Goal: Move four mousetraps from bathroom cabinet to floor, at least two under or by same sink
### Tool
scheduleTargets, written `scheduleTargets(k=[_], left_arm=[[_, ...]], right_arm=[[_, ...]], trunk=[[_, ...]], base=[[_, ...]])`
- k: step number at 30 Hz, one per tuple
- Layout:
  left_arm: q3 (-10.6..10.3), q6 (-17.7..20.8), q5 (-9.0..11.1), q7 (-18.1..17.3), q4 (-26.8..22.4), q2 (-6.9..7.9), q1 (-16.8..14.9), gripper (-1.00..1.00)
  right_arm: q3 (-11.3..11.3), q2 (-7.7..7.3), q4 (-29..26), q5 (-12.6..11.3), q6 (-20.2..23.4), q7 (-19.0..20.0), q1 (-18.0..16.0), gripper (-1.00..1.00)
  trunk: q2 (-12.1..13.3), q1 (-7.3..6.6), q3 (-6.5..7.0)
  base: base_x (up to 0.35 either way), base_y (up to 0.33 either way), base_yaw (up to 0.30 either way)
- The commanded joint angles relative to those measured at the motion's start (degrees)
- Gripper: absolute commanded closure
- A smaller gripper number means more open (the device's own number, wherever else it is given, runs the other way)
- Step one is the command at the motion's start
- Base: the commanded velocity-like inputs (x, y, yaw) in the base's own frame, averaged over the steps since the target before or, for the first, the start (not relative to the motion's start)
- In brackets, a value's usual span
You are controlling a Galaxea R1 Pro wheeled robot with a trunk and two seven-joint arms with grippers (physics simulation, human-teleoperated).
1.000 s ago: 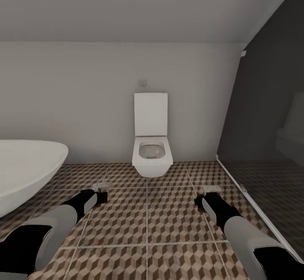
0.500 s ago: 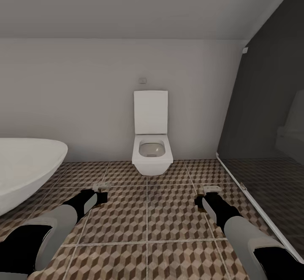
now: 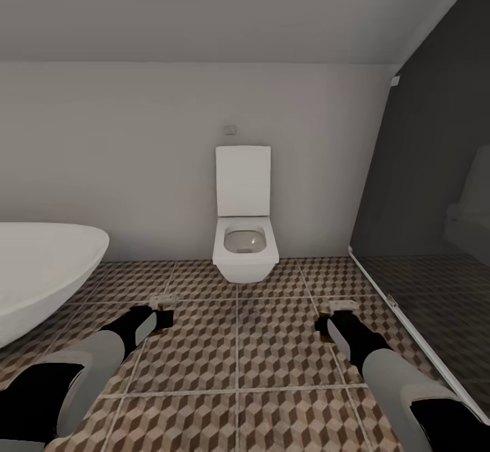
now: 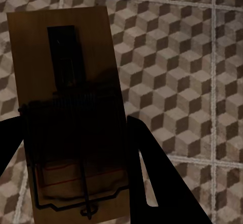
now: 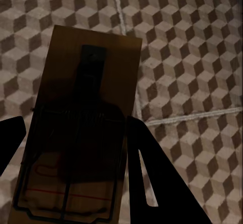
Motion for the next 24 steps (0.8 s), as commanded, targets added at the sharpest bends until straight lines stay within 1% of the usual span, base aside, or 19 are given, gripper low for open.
scheduleTargets(k=[1, 7, 9, 24], left_arm=[[-0.4, 0.4, 0.5, 0.1, -0.1, 0.01, 0.0, 1.00], [-0.4, 0.4, 0.5, 0.1, -0.1, 0.01, 0.0, 1.00], [-0.4, 0.4, 0.5, 0.1, -0.1, 0.01, 0.0, 1.00], [-0.4, 0.4, 0.5, 0.1, -0.1, 0.01, 0.0, 1.00]], right_arm=[[0.4, -0.16, -0.1, -0.5, 0.4, -0.5, 0.0, 1.00], [-1.4, -0.58, -0.1, -0.6, 0.6, -0.4, 0.0, 1.00], [-1.7, -0.65, -0.1, -0.6, 0.6, -0.4, 0.0, 1.00], [-1.9, -0.73, -0.1, -0.6, 0.6, -0.4, 0.0, 1.00]], trunk=[[0.0, -0.01, -0.11], [0.0, -0.01, -0.57], [0.0, -0.01, -0.75], [0.0, -0.01, -2.13]], base=[[0.000, 0.000, 0.000], [0.000, 0.000, 0.000], [0.000, 0.000, 0.000], [0.000, 0.000, 0.000]])
